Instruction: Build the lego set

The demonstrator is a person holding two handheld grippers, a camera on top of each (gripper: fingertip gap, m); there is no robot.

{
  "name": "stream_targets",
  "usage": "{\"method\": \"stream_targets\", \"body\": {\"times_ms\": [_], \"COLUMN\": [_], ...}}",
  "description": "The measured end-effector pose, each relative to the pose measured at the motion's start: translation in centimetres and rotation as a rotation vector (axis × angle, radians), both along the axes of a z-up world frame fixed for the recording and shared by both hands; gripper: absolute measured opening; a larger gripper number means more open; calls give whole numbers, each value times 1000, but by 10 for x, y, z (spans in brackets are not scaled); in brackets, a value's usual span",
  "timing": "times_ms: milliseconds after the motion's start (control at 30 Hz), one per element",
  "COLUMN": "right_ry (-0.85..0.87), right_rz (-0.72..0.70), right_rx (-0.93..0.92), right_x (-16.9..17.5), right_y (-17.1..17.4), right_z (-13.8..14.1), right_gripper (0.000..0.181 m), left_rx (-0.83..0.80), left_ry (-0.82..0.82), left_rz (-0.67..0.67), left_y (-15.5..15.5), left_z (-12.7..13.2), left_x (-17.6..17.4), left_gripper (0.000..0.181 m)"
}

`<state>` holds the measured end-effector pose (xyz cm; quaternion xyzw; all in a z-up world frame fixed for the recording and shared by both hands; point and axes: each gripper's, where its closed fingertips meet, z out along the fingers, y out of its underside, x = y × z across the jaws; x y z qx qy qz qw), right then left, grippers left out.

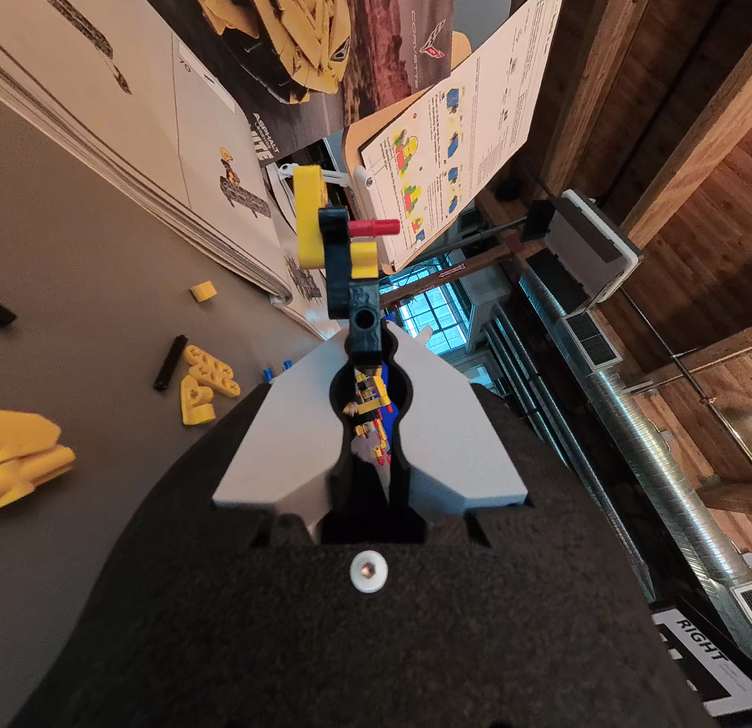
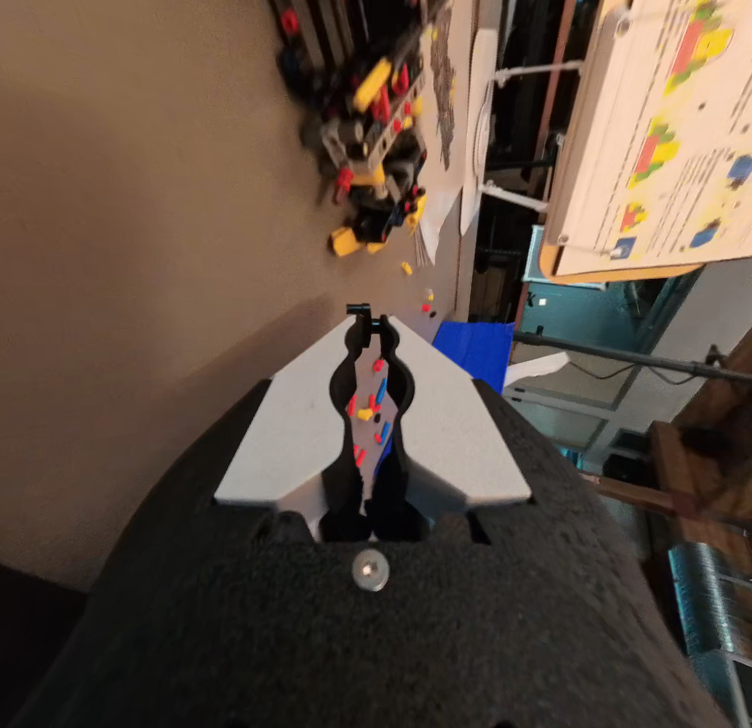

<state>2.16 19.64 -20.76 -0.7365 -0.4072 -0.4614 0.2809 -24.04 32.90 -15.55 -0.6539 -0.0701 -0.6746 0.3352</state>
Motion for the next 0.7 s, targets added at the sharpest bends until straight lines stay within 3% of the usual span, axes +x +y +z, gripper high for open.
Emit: {"method": "stream_targets", "body": {"times_ms": [200,567,700], "right_ry": [21,-35,61], "right_rz": [-60,-46,-56], "right_rx": [-29,-29,-44], "right_x": [23,23,16], "right_y": [-5,-12,-18], "right_z": [-24,-25,-26], "right_gripper": [7,9,9], "left_rx": [7,13,12], "left_ry": [9,7,-1], "left_rz": [-12,-25,-30], "left_y": [-1,-2,-3], "left_z": [0,1,2], "left_x": [3,5,5], "left_gripper": [8,8,8]}}
